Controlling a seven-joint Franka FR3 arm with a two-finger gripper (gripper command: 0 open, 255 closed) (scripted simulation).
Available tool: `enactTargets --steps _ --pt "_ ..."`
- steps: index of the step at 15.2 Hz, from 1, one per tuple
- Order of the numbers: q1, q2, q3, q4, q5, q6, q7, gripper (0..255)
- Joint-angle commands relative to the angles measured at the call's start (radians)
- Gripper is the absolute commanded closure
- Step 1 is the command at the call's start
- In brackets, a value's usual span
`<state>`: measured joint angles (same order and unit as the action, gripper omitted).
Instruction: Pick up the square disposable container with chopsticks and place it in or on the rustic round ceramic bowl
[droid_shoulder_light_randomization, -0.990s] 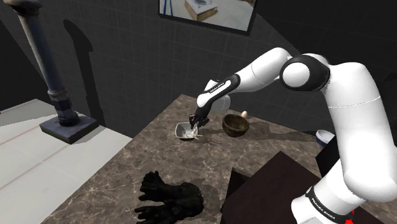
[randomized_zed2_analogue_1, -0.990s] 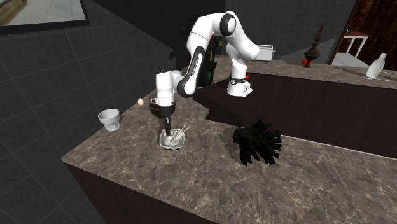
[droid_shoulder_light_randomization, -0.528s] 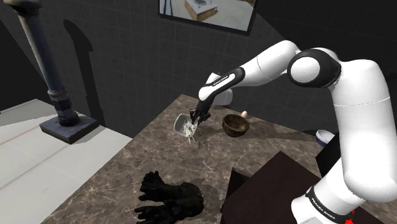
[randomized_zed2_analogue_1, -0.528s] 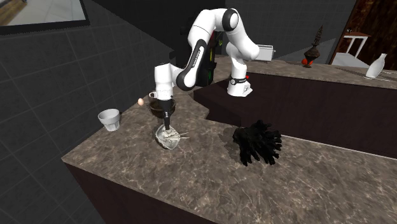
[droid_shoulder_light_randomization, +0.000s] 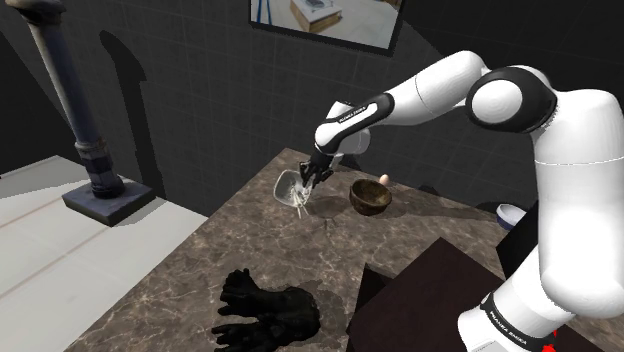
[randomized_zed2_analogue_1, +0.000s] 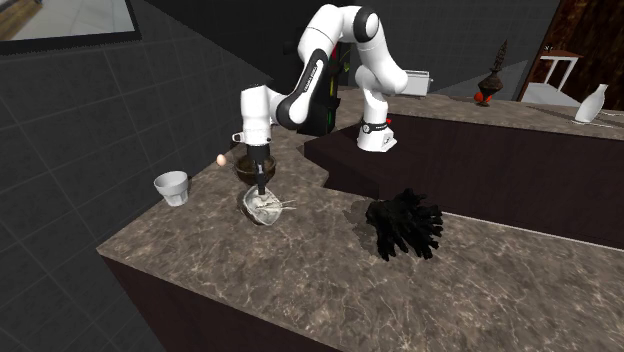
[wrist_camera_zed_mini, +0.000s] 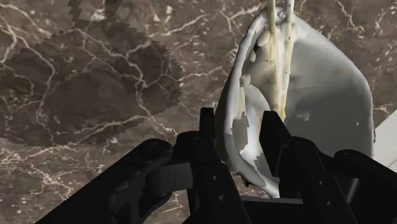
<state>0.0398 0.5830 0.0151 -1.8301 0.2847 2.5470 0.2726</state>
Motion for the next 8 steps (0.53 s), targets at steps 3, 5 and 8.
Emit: enactTargets --steps 3,5,8 --pt "0.004 -0.038 -0.006 -0.001 -0.008 -0.035 0.013 255" --pt "0.006 -0.056 -0.009 -0.001 -0.012 -0.054 0.018 255" --pt "0.008 -0.082 -0.013 0.002 -0.019 -0.082 0.027 255"
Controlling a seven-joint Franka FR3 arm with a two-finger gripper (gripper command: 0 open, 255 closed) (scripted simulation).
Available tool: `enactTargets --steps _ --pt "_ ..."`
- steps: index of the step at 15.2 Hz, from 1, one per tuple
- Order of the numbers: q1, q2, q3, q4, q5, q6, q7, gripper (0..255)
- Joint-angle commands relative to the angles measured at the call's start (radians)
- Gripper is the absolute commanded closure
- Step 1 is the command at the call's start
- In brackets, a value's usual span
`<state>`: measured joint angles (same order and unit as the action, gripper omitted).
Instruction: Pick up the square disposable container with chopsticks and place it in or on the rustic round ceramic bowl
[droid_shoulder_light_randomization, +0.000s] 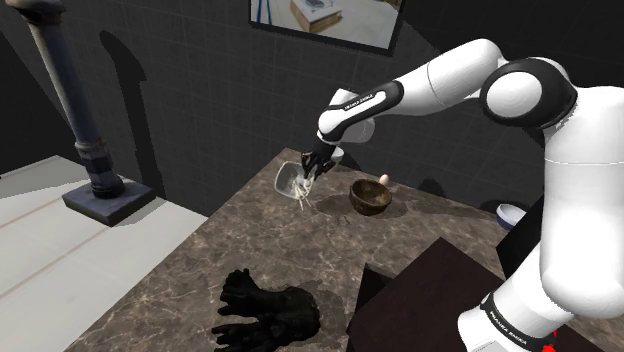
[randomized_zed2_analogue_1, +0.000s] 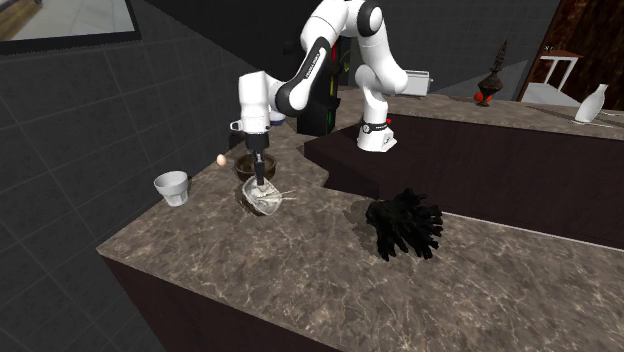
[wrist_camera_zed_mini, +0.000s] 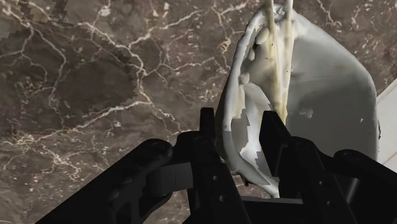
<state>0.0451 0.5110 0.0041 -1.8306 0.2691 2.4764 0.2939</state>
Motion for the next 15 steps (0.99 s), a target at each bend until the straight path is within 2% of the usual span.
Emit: enactTargets --steps 1,4,15 --pt "0.003 -0.019 -0.003 0.004 -0.005 -0.021 0.009 255" --pt "0.005 -0.040 -0.006 0.007 -0.011 -0.046 0.016 255" --pt "-0.180 -0.142 -0.042 -0.134 0.052 -0.055 -0.250 255"
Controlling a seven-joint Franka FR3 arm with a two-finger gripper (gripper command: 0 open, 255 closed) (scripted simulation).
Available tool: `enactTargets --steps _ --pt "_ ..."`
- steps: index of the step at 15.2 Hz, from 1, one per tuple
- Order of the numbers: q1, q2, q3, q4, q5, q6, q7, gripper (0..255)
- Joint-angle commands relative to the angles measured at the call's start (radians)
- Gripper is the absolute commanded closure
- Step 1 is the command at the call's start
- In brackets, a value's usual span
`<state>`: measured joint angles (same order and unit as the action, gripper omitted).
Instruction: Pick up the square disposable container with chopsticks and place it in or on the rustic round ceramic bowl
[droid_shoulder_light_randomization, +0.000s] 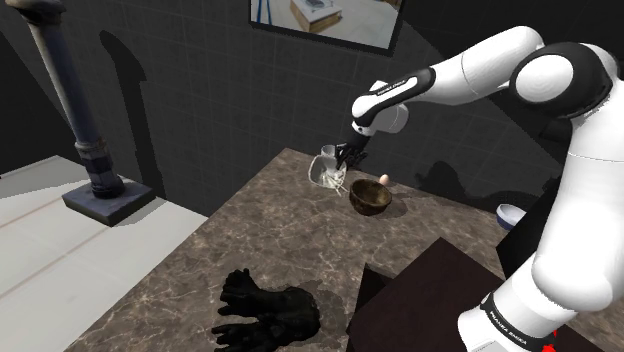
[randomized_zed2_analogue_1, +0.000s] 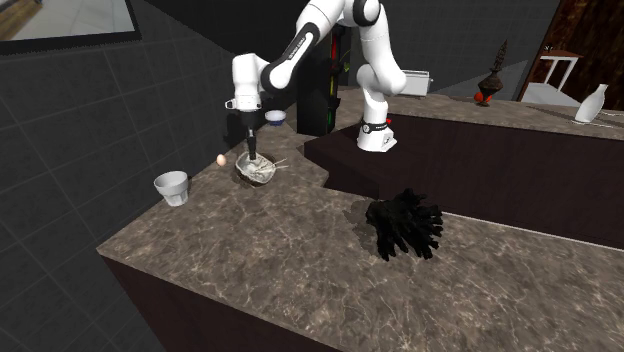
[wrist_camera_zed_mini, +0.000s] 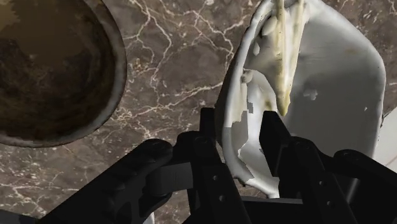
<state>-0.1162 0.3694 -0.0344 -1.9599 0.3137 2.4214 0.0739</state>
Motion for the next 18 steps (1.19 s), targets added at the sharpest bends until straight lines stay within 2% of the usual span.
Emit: enactTargets --steps 1,8,14,18 --pt "-0.035 -0.005 -0.009 -0.011 0.012 -0.004 -0.054 255" --pt "-0.150 -0.018 -0.048 -0.018 0.037 -0.047 -0.218 255" --pt "-0.254 0.003 -0.087 0.024 0.052 -0.104 -0.358 255" --pt "-0.257 0.037 -0.080 0.017 0.068 -0.064 -0.376 255"
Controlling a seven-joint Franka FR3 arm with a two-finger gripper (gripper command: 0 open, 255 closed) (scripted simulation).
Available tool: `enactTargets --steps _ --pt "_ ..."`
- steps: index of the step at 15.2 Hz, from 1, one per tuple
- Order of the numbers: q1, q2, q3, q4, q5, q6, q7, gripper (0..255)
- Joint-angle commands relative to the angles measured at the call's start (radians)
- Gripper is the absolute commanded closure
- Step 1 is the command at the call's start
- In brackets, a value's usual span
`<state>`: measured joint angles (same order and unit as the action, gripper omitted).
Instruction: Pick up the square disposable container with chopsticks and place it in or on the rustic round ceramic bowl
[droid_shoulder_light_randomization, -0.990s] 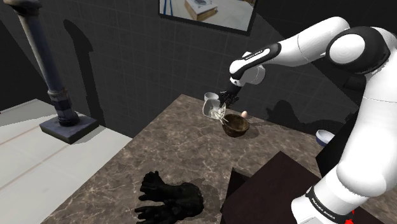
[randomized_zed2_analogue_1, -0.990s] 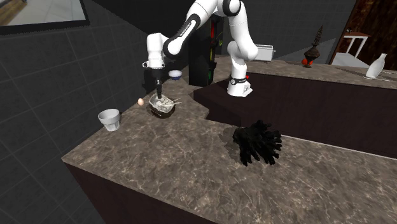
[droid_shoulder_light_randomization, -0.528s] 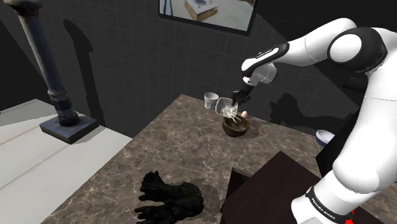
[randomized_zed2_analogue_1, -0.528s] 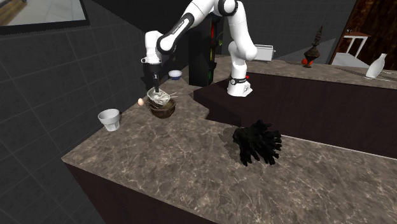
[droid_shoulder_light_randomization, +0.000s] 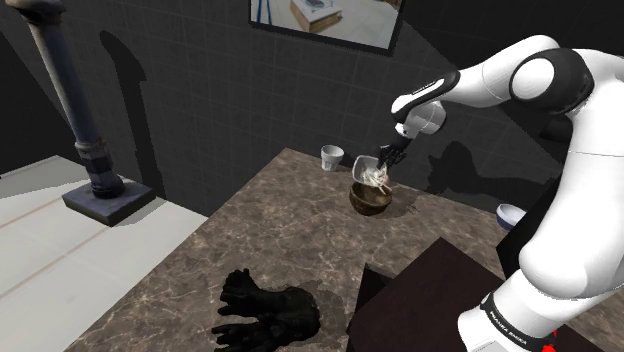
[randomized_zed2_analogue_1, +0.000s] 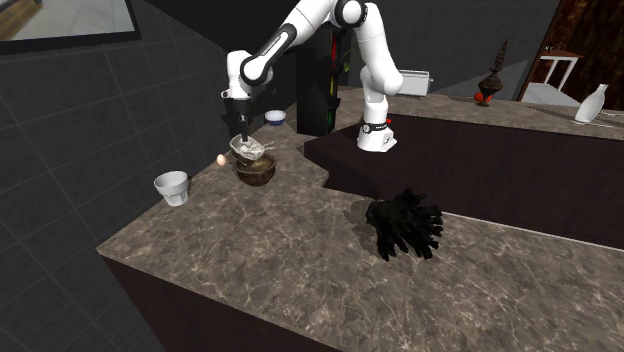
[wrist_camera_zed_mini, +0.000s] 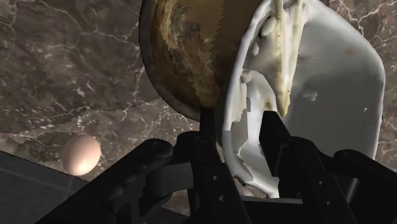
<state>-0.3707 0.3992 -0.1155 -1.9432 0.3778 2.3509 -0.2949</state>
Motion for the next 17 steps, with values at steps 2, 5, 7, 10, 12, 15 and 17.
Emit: enactTargets --steps 2,5,7,10,12,15,17 --pt "-0.005 0.025 0.005 -0.003 0.012 0.026 -0.016 255" --pt "-0.009 0.052 0.011 -0.005 0.025 0.055 -0.030 255" --pt "-0.011 0.072 0.016 -0.005 0.033 0.074 -0.039 255" --pt "-0.015 0.101 0.023 -0.004 0.046 0.101 -0.053 255" --pt "-0.016 0.105 0.024 -0.004 0.047 0.104 -0.055 255" --pt "-0.016 0.105 0.023 -0.004 0.047 0.104 -0.055 255" --pt "-0.016 0.105 0.023 -0.004 0.048 0.104 -0.055 255"
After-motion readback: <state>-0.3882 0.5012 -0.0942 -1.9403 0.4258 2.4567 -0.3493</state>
